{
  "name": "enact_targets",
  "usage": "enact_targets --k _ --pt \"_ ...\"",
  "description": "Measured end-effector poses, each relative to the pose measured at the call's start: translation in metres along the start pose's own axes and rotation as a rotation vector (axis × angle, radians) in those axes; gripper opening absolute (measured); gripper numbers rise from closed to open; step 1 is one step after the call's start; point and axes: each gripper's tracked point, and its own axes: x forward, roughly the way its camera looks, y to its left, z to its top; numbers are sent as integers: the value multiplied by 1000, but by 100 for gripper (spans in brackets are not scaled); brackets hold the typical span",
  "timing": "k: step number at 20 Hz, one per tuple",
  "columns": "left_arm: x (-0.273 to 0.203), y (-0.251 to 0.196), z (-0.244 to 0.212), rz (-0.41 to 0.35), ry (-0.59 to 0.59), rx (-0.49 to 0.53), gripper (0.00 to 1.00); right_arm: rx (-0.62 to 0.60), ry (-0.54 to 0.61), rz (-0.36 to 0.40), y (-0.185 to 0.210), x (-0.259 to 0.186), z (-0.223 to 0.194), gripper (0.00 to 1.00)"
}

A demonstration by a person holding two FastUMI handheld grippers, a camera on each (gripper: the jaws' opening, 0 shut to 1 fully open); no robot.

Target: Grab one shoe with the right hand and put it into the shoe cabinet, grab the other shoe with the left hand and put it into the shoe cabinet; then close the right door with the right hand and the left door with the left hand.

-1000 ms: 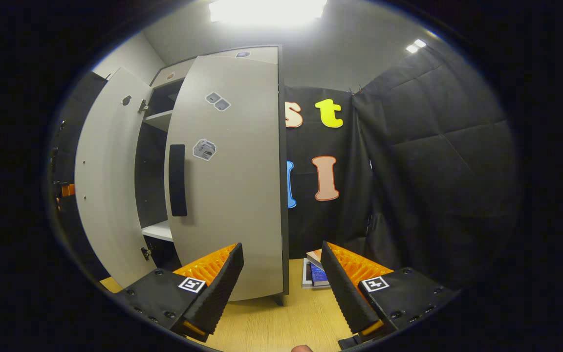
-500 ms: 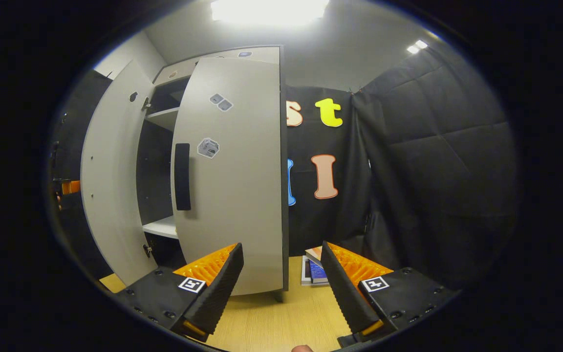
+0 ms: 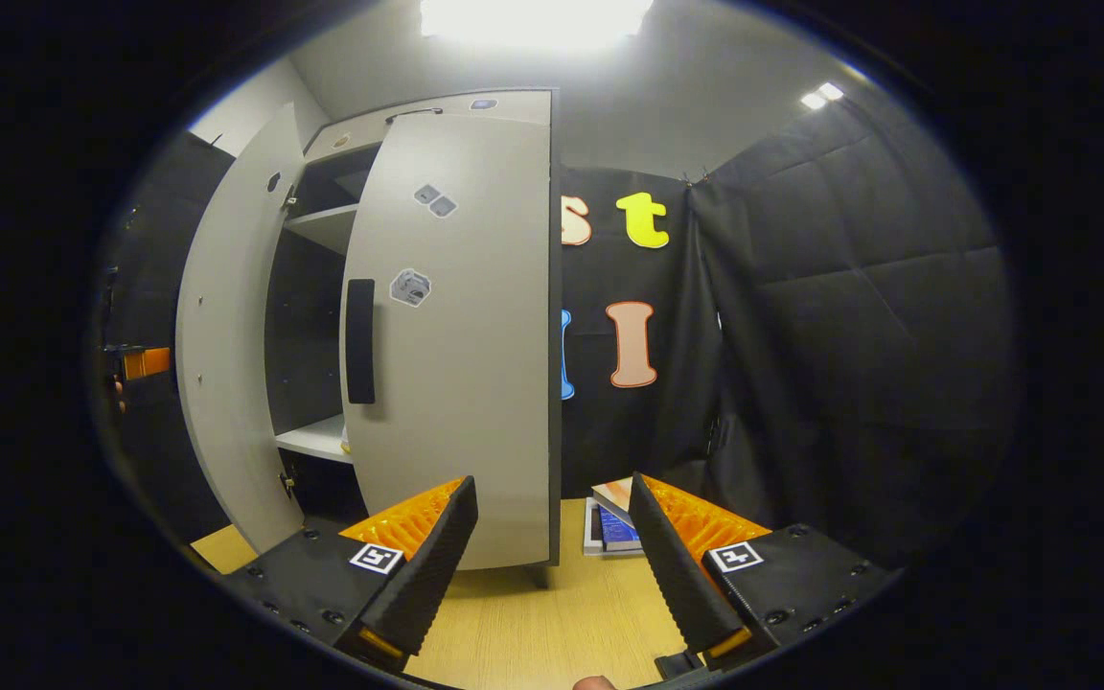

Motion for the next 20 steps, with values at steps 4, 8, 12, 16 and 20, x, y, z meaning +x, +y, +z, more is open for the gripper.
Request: enact_targets --k 4,8,12,16,20 --pt "9 -20 4 -53 -1 -18 99 -6 7 -13 -3 0 -2 99" --pt "21 -59 3 -108 -13 -14 99 -7 12 -28 -9 1 -3 99" --pt "40 -89 -2 -142 -8 -47 100 5 19 -47 -17 0 -7 100" --pt "57 -110 -5 -149 -14 -51 99 8 26 -56 -18 -2 -11 96" --pt "58 -113 -4 -152 -14 -51 99 22 33 -54 -16 -1 -15 99"
